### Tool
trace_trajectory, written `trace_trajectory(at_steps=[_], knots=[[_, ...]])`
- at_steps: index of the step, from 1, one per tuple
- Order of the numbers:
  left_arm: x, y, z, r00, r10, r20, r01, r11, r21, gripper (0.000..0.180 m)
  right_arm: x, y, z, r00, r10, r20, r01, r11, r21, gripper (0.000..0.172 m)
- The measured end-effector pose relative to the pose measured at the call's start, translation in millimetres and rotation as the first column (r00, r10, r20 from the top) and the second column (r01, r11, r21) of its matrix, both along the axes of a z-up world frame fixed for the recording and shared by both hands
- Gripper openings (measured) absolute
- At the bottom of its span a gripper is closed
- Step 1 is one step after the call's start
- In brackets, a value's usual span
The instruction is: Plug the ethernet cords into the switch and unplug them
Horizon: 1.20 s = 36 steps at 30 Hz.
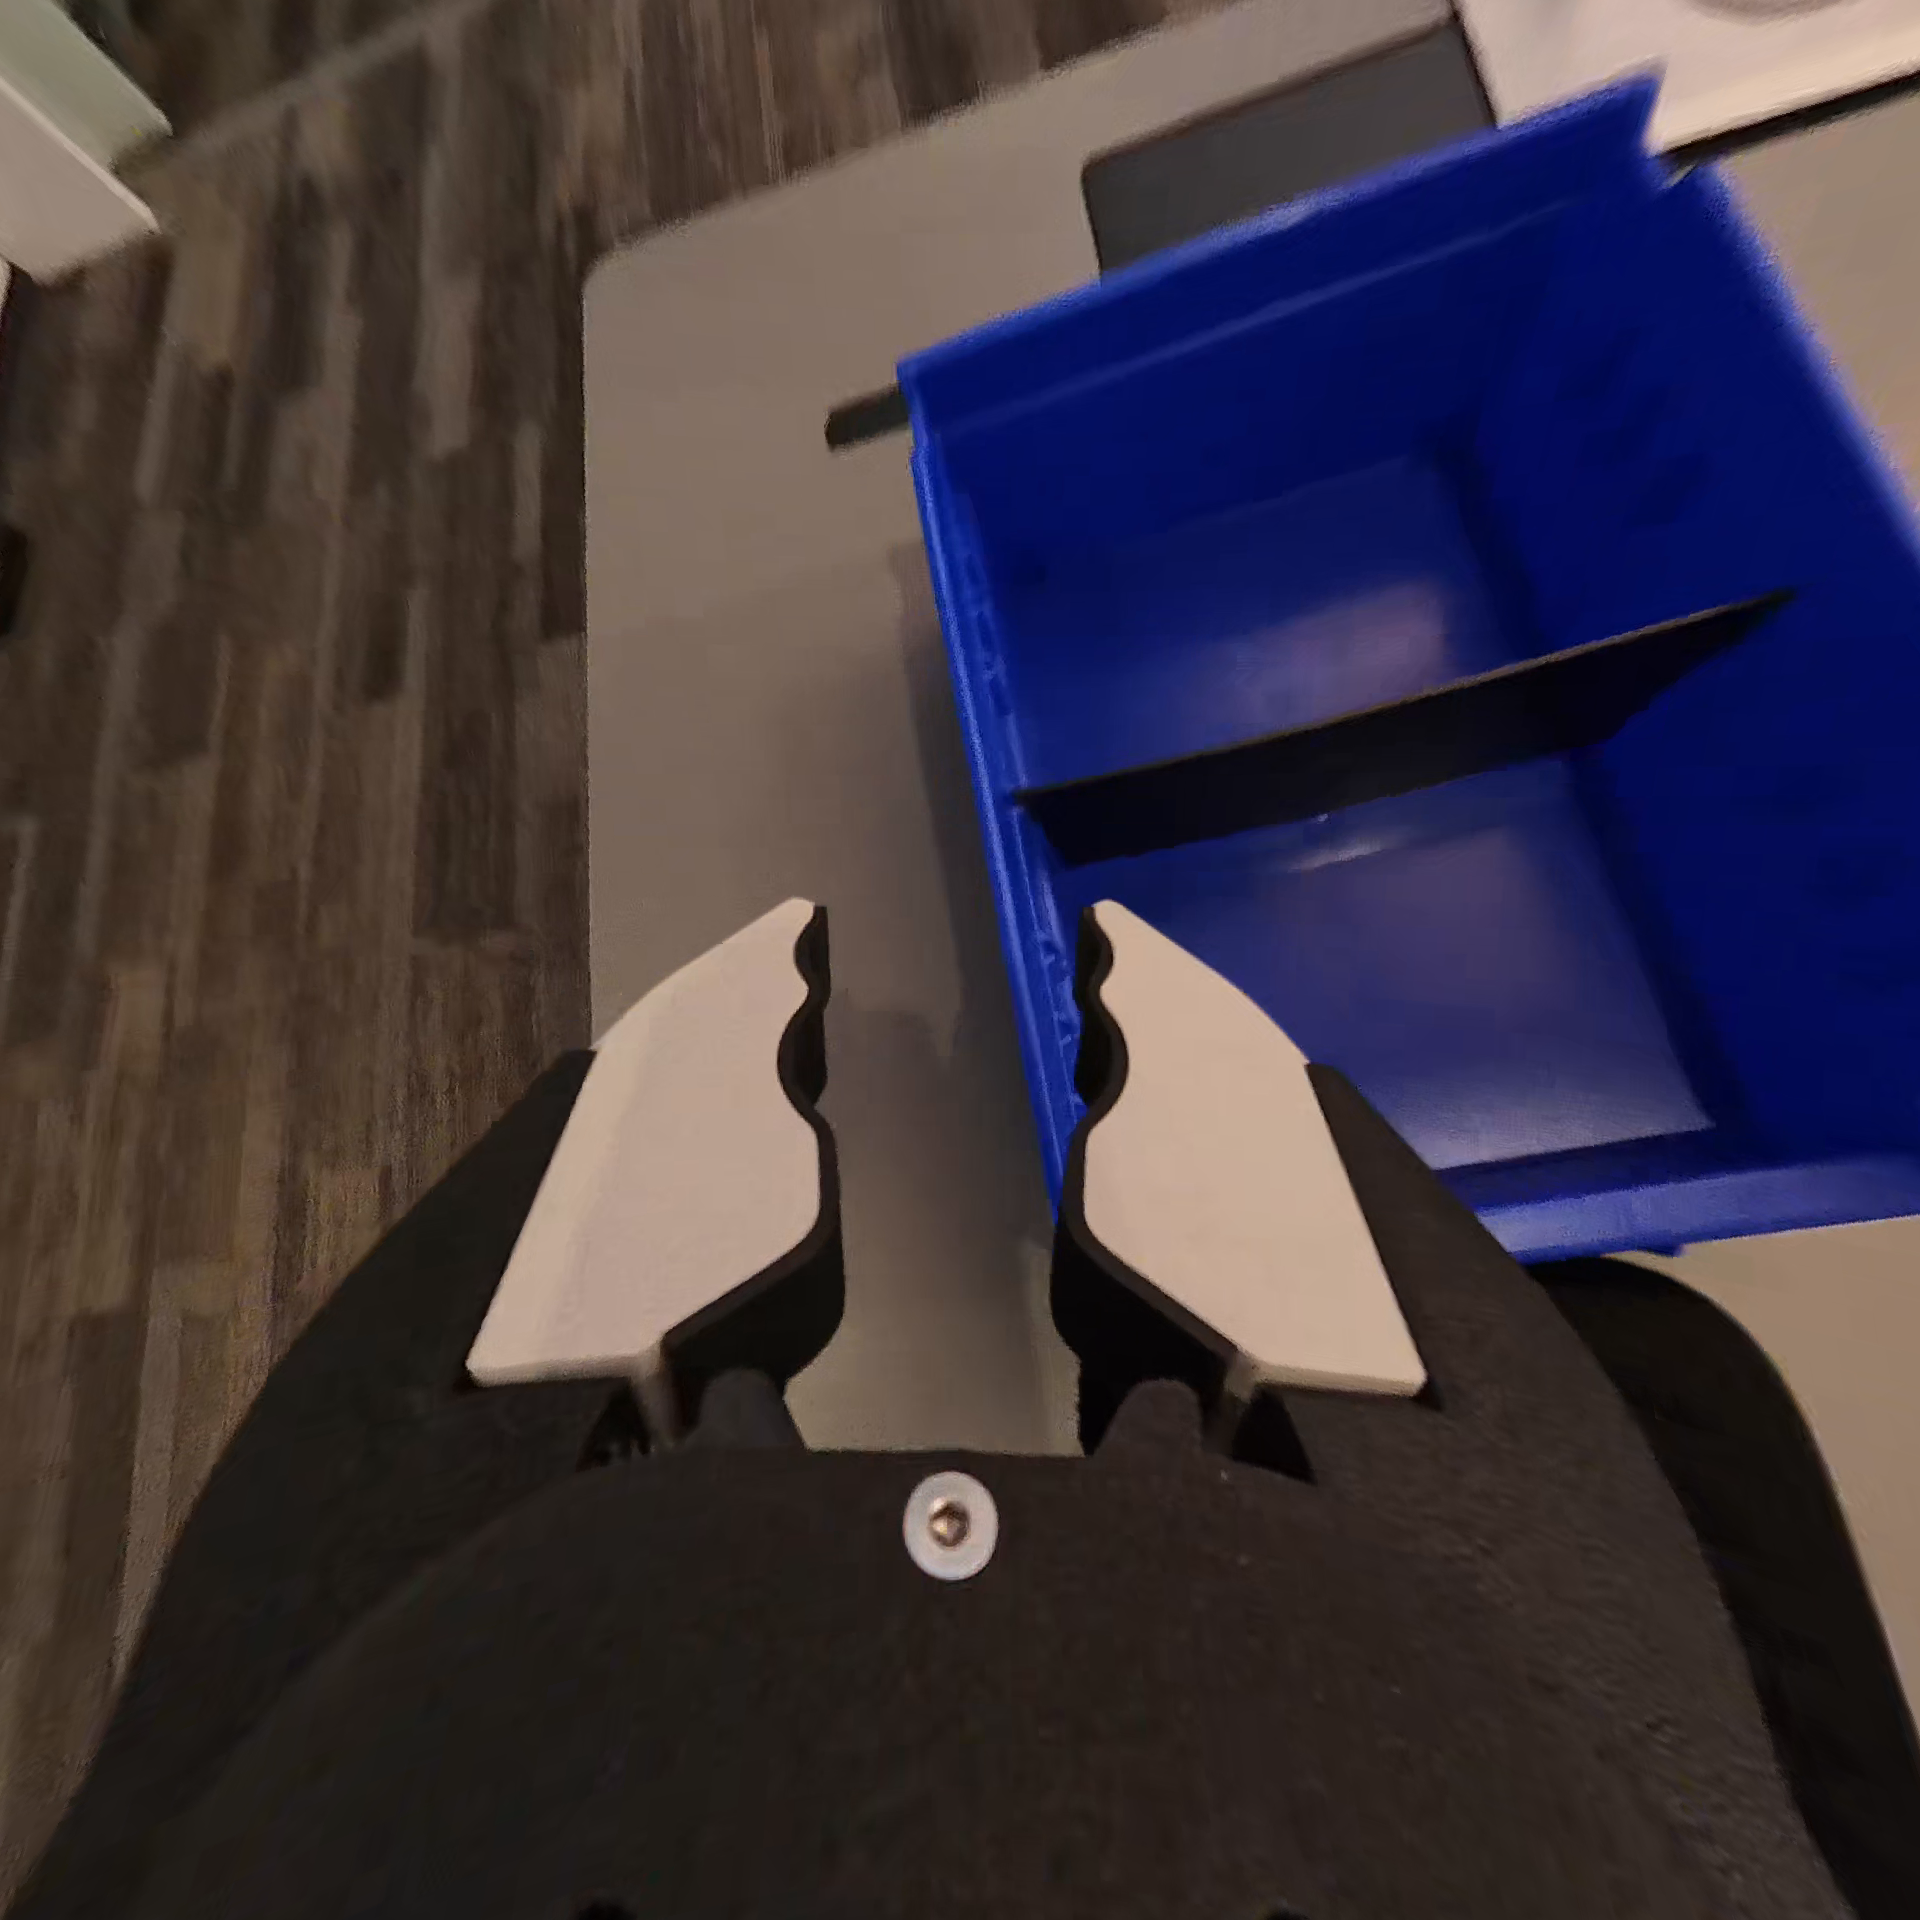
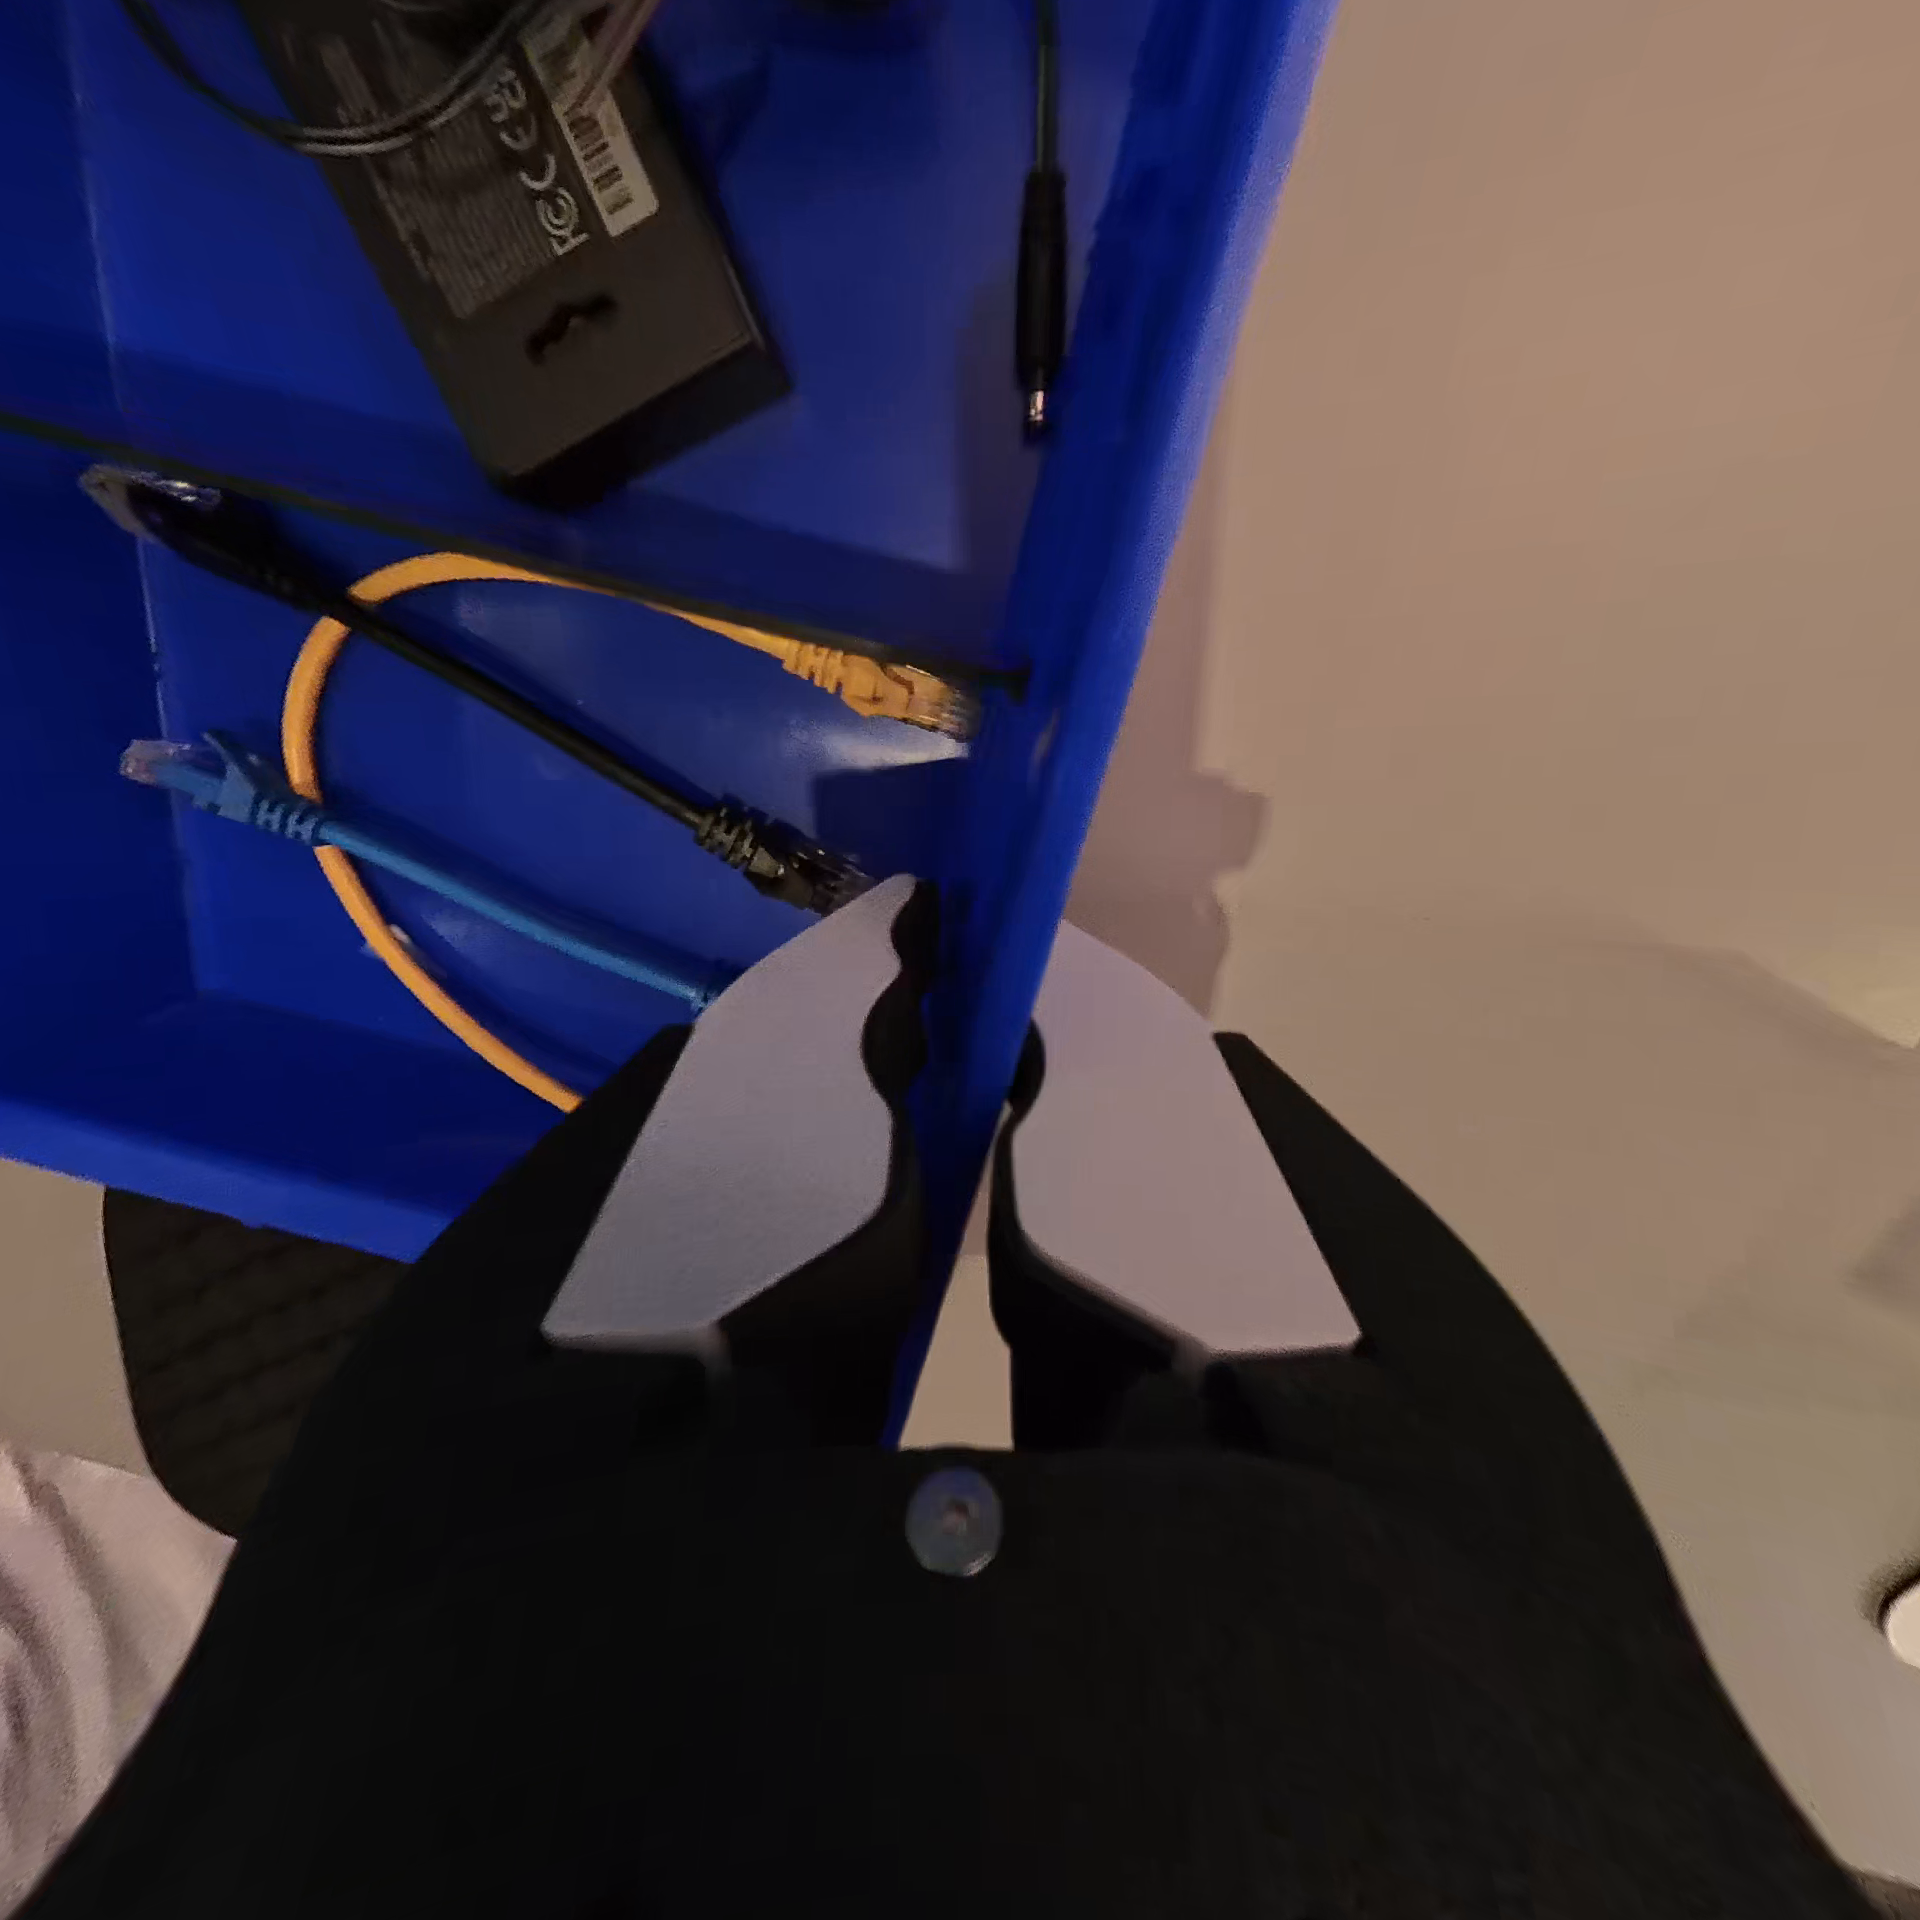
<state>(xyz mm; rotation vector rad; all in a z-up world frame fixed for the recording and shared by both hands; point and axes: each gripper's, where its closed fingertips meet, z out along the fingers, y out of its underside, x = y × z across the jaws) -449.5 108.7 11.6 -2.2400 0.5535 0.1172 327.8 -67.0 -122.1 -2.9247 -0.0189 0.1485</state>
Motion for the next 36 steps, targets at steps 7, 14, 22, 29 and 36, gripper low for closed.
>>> trace_trajectory(at_steps=[7, 14, 22, 29, 36], knots=[[-12, -2, -57, 0.997, 0.027, 0.070, -0.015, 0.985, -0.173, 0.047, 4, -2, -9, 0.998, 0.020, 0.057, -0.013, 0.994, -0.111, 0.018], [-9, -14, -112, 0.993, 0.049, 0.103, -0.003, 0.914, -0.406, 0.039, -19, -1, -19, 0.999, 0.009, -0.040, -0.016, 0.983, -0.185, 0.005], [27, -16, -129, 0.992, -0.029, 0.120, 0.081, 0.888, -0.452, 0.010, -59, 12, -19, 0.999, 0.024, -0.048, -0.033, 0.982, -0.184, 0.005], [99, -26, -130, 0.988, -0.116, 0.100, 0.146, 0.903, -0.404, 0.012, -115, 31, -17, 0.998, 0.042, -0.055, -0.050, 0.987, -0.156, 0.008], [165, -47, -130, 0.977, -0.181, 0.114, 0.211, 0.910, -0.358, 0.016, -121, 52, -13, 0.997, -0.032, -0.065, 0.021, 0.987, -0.159, 0.006]])
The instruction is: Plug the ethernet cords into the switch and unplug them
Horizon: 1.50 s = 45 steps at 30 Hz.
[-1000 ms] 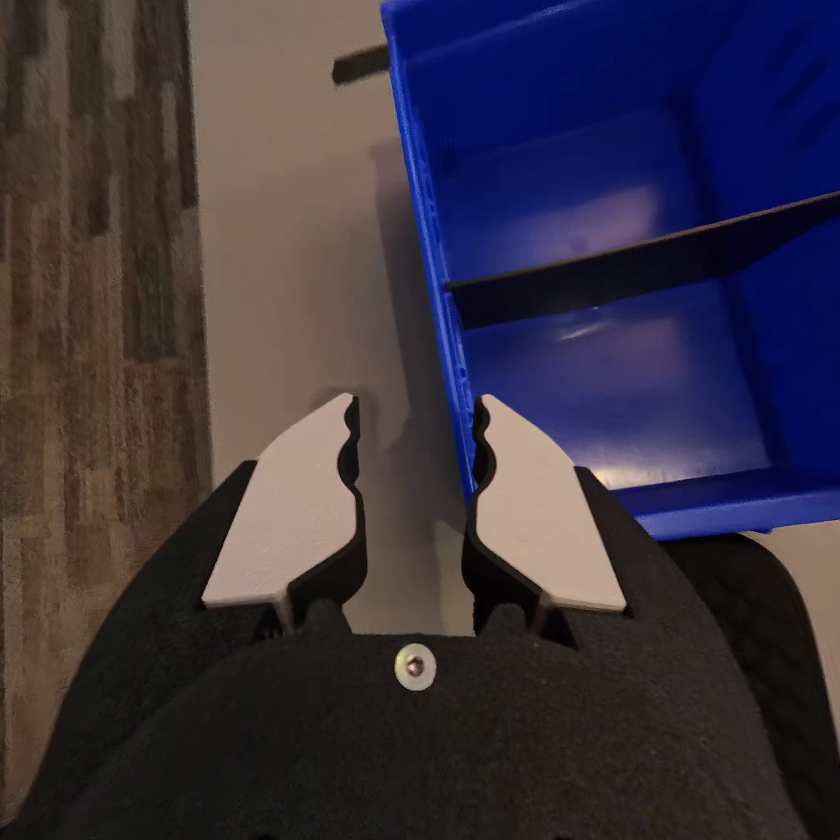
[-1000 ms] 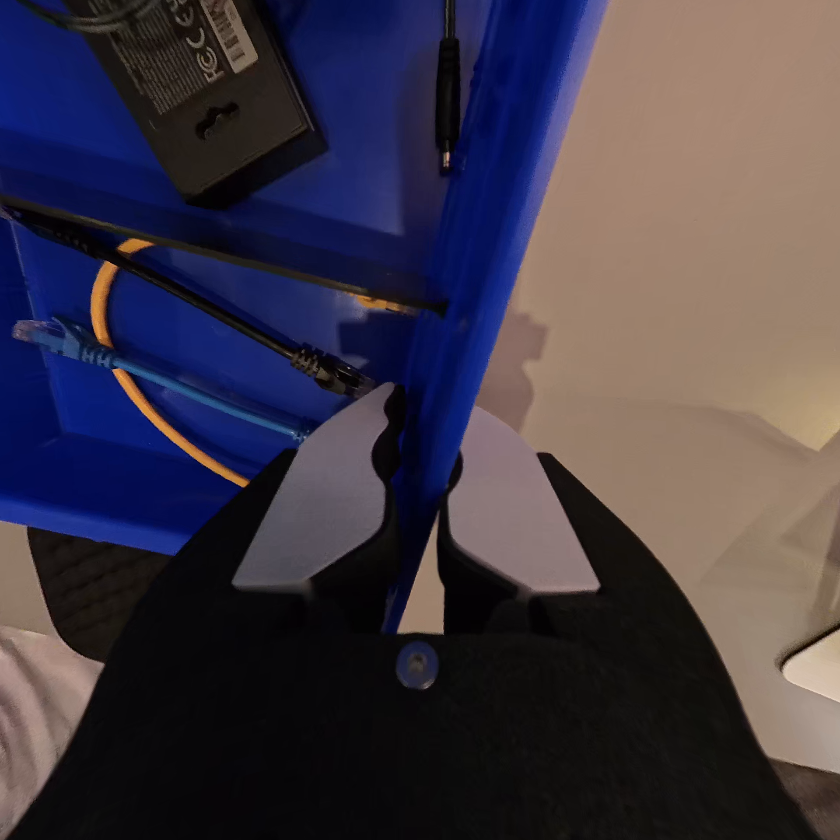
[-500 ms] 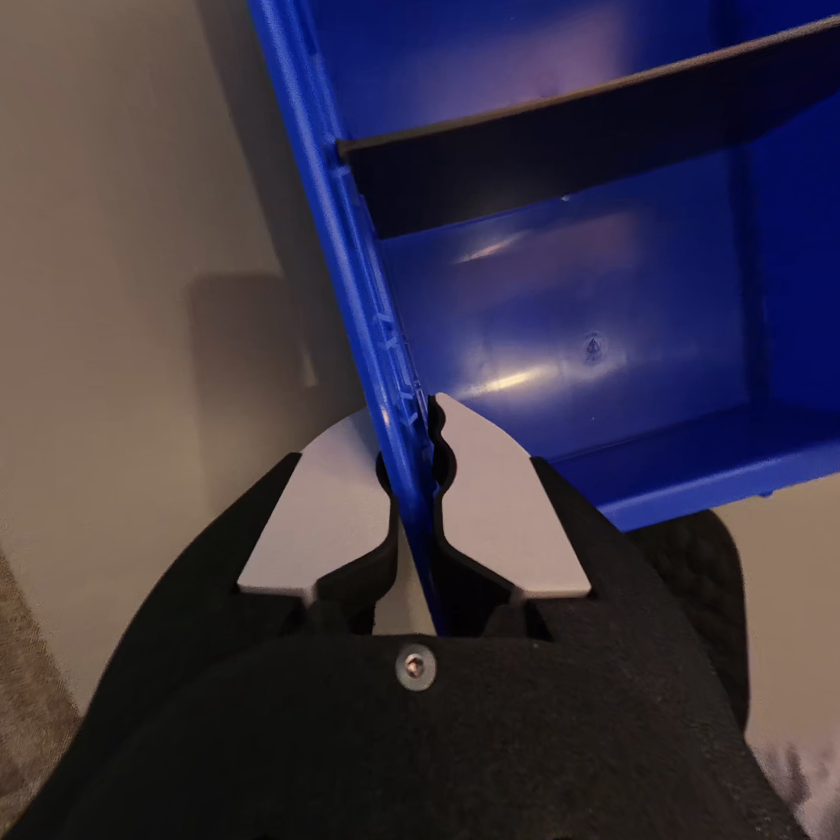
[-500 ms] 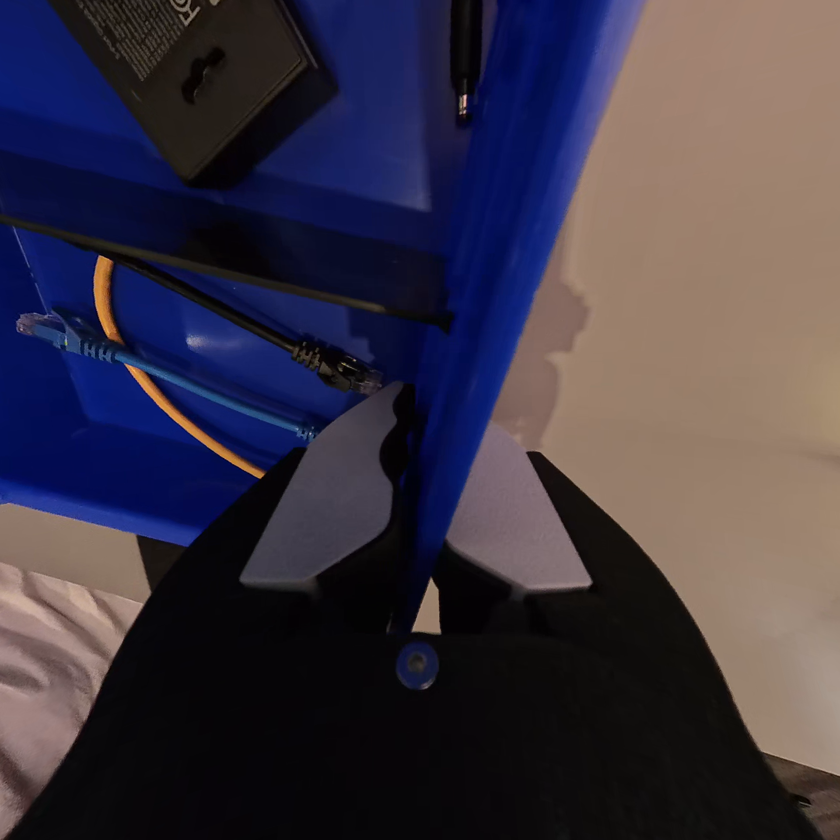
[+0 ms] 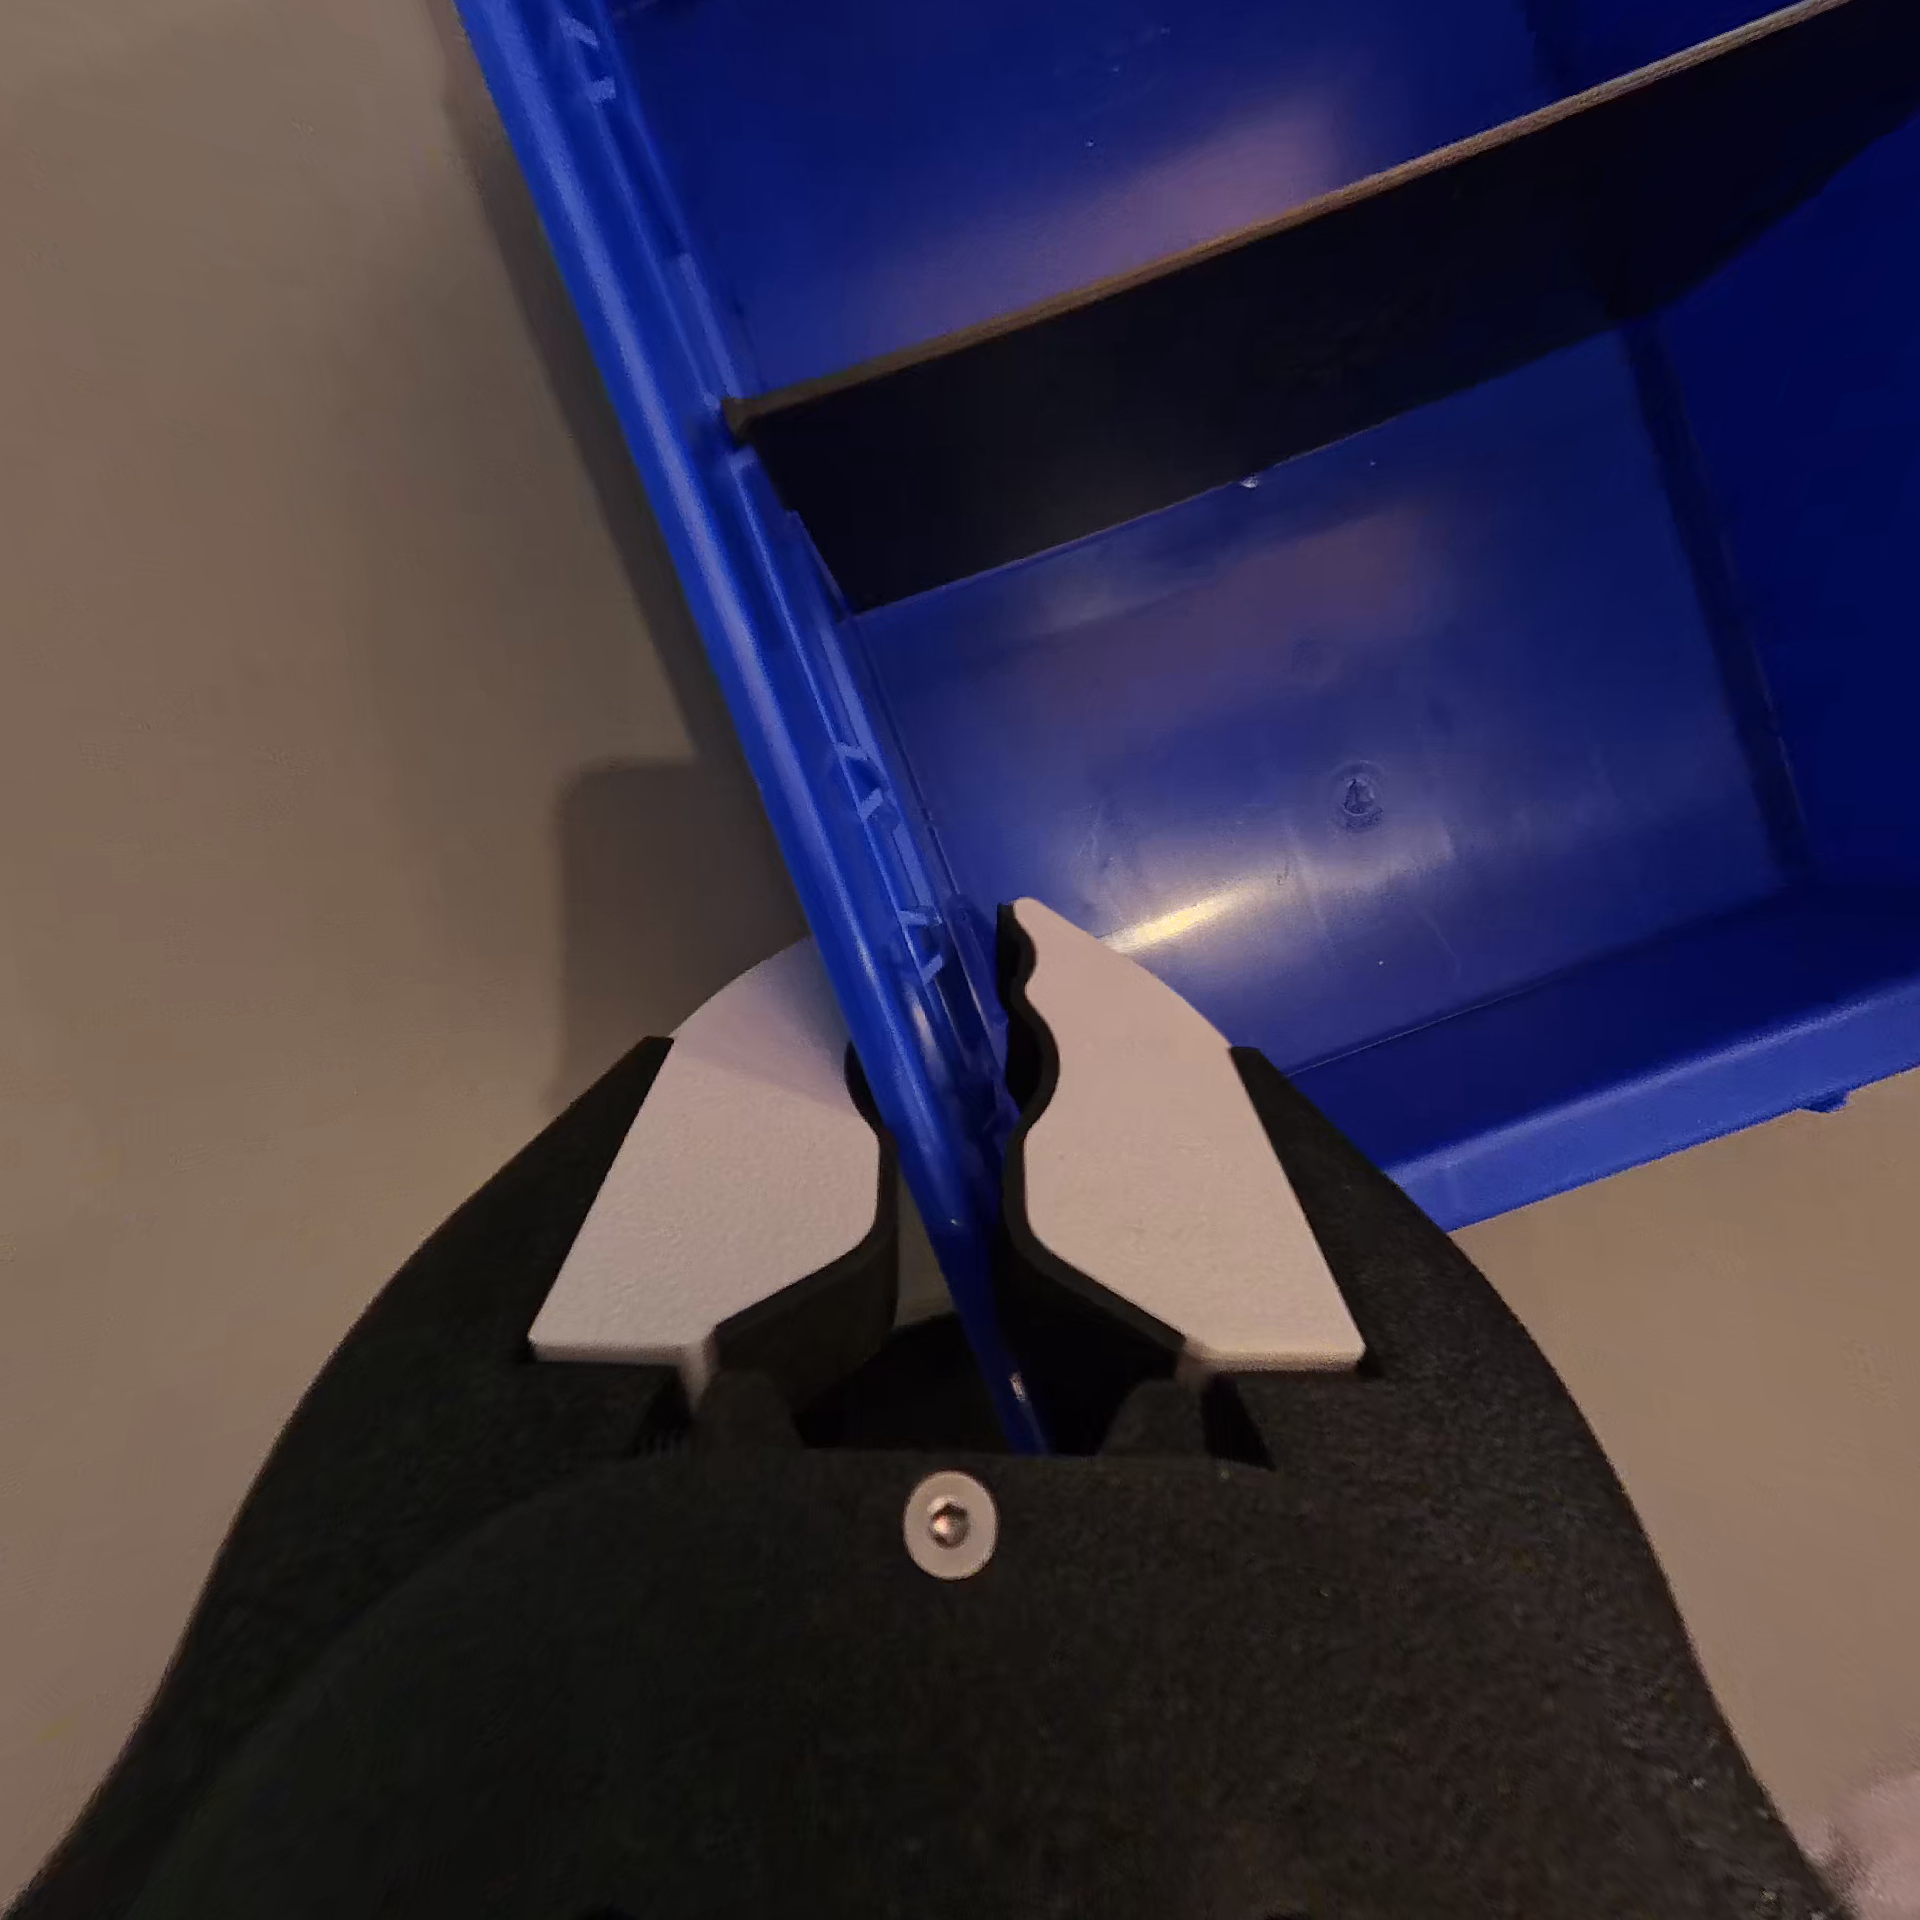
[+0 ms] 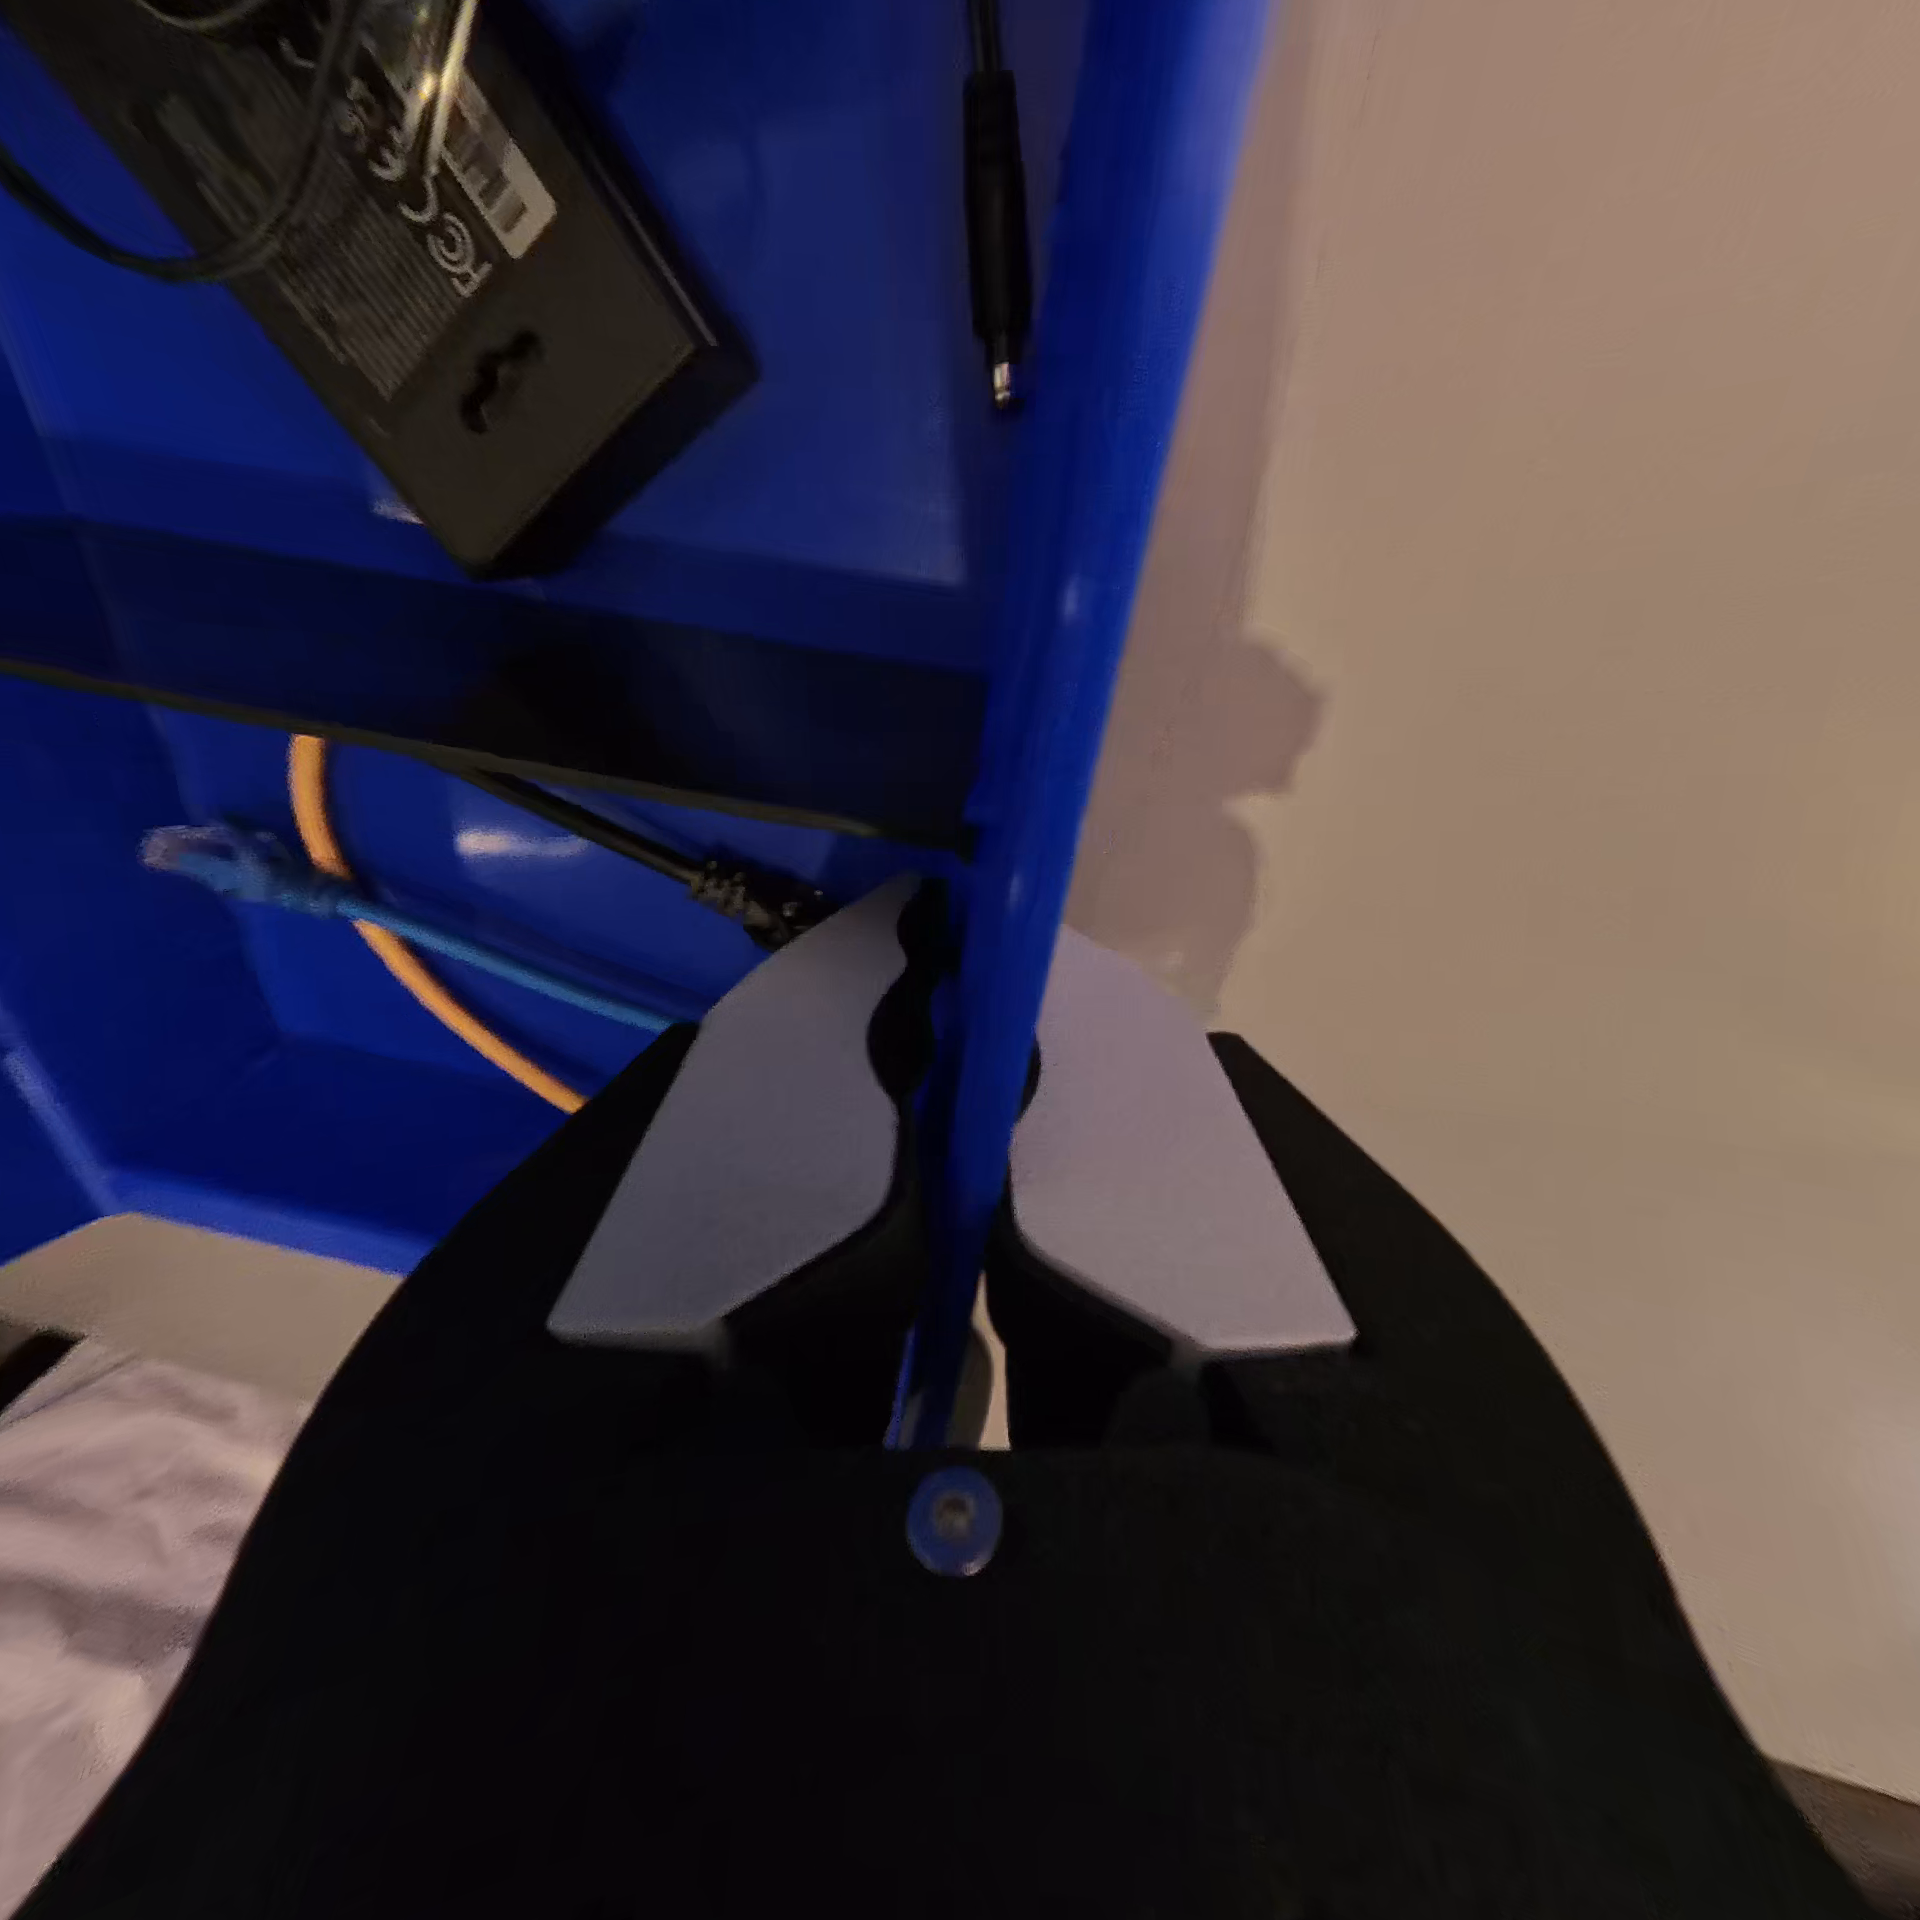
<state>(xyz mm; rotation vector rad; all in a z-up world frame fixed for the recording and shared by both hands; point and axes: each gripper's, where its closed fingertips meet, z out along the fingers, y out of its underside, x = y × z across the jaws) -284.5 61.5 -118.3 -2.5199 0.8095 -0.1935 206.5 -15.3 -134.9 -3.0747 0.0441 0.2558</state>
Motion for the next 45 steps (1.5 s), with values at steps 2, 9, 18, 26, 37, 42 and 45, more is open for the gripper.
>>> trace_trajectory(at_steps=[2, 9, 18, 26, 37, 42, 45], knots=[[14, -7, 0, 1.000, -0.014, 0.025, 0.014, 1.000, 0.002, 0.020, 3, 0, -1, 1.000, 0.008, 0.003, -0.008, 1.000, 0.005, 0.005], [24, -21, 34, 0.997, -0.069, 0.025, 0.066, 0.991, 0.114, 0.049, 15, 0, 5, 0.998, 0.060, 0.028, -0.061, 0.998, 0.021, 0.005], [-12, -38, 119, 0.991, -0.131, 0.012, 0.119, 0.932, 0.342, 0.049, 27, -7, 28, 0.988, 0.134, 0.072, -0.133, 0.991, -0.014, 0.005], [-107, -34, 157, 1.000, -0.009, -0.021, 0.017, 0.906, 0.423, 0.048, 4, -1, 111, 0.984, 0.150, 0.095, -0.154, 0.988, 0.034, 0.005], [-186, -57, 158, 0.996, 0.089, 0.026, -0.091, 0.903, 0.419, 0.048, -230, 100, 208, 0.936, 0.353, 0.008, -0.352, 0.929, 0.112, 0.005], [-232, -75, 149, 0.989, 0.148, 0.031, -0.148, 0.907, 0.394, 0.048, -374, 142, 194, 0.886, 0.448, -0.116, -0.428, 0.889, 0.166, 0.005], [-259, -84, 149, 0.982, 0.184, 0.033, -0.182, 0.901, 0.394, 0.048, -442, 158, 174, 0.866, 0.483, -0.131, -0.460, 0.871, 0.172, 0.005]])
